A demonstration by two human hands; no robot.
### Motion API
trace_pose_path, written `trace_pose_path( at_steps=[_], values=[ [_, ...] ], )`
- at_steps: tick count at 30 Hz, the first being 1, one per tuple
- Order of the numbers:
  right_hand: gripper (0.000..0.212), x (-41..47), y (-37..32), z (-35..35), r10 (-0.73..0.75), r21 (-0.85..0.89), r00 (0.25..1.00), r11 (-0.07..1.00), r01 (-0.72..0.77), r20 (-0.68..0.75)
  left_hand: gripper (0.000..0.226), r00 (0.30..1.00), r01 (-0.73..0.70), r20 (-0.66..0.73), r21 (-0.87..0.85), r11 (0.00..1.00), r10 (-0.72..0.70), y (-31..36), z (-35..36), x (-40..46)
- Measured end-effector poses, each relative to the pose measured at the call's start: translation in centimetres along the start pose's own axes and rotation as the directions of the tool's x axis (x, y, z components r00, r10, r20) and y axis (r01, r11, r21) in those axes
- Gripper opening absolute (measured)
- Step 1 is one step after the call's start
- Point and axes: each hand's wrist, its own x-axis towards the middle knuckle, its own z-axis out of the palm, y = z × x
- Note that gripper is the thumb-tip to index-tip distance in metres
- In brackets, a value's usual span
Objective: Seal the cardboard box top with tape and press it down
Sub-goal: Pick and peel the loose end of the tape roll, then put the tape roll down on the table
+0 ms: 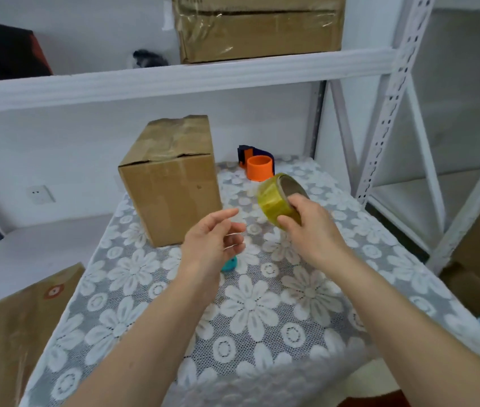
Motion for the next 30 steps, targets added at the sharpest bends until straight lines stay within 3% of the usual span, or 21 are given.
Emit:
trace_pose_path(
  at_steps=[6, 11, 16, 25, 30],
  values=[
    [0.022, 5.8, 2.7, 0.4, 0.131, -0.21, 0.983, 0.965, -0.157, -0.132, 0.03, 0.999, -0.043, 0.007, 0.095, 0.995, 0.043, 0.0, 1.3, 2.9],
    [0.031, 11.8, 5.1, 1.6, 0.152, -0.303, 0.97, 0.931, -0.205, -0.188, 0.024, 0.997, -0.041, 0.071, 0.087, 0.995, 0.035, 0.5, 2.0, 5.2],
    [0.041, 16.9, 6.6, 3.5, 0.138, -0.374, 0.967, 0.903, -0.212, -0.213, 0.026, 0.984, -0.139, 0.15, 0.297, 0.945, 0.098, 0.3, 2.5, 7.0],
    [0.049, 18.7, 9.0, 5.7, 0.072, -0.326, 0.996, 0.942, -0.082, -0.042, 0.03, 0.982, -0.124, 0.183, 0.405, 0.906, 0.053, -0.3, 2.6, 7.9],
    [0.034, 15.0, 6.5, 5.6, 0.06, -0.269, 0.998, 0.962, -0.048, 0.034, 0.024, 0.998, -0.058, 0.055, 0.288, 0.956, 0.044, -0.5, 2.7, 7.3]
  ],
)
